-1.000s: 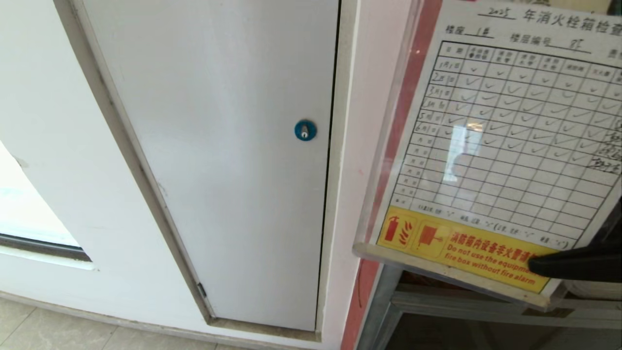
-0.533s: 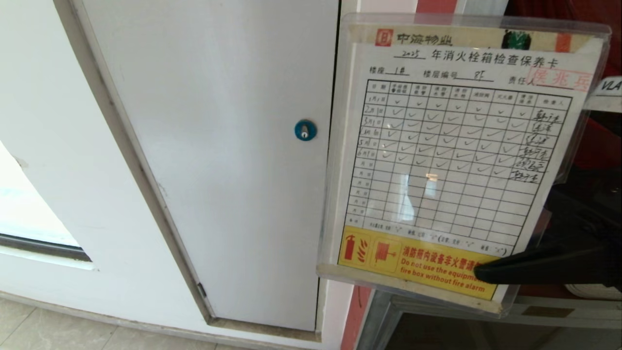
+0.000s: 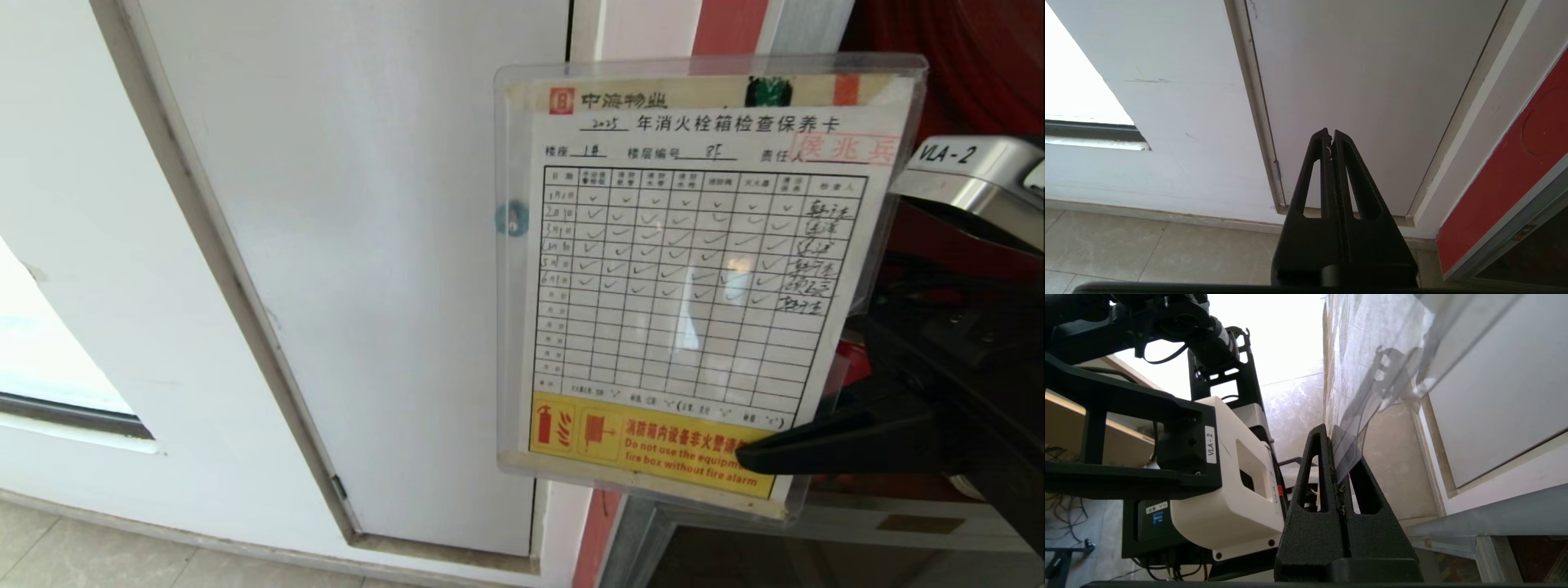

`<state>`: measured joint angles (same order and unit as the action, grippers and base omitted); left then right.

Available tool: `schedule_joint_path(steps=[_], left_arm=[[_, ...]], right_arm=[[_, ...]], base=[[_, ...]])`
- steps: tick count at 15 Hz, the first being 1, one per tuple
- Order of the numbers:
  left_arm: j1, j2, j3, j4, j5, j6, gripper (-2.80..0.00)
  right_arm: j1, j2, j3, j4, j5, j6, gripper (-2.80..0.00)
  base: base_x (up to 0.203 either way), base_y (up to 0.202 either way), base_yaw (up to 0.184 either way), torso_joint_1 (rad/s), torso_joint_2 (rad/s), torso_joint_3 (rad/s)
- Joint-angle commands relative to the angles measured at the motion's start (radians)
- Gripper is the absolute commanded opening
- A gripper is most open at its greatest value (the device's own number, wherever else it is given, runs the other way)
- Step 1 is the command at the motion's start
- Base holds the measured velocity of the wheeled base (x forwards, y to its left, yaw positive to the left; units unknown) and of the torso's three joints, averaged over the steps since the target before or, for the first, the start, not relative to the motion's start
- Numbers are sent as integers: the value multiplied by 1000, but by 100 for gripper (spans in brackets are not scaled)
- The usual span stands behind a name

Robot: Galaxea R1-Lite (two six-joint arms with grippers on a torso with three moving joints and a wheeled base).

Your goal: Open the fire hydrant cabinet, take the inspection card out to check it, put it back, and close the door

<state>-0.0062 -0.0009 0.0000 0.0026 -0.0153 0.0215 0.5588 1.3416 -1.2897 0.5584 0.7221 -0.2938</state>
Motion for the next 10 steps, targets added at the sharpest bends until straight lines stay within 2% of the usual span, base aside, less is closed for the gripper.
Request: schedule_joint_path(steps=[1, 7, 10], left_arm=[[0, 1, 0, 0, 0, 1, -280], [0, 1, 0, 0, 0, 1, -280], [0, 1, 0, 0, 0, 1, -280]], right_arm=[[23, 5, -8, 3, -12, -2, -280], [40, 9, -11, 6, -31, -2, -280], [81, 10, -11, 6, -82, -2, -280]], base=[[0, 0, 0, 0, 0, 0], [0, 0, 0, 0, 0, 0], [0, 0, 0, 0, 0, 0]])
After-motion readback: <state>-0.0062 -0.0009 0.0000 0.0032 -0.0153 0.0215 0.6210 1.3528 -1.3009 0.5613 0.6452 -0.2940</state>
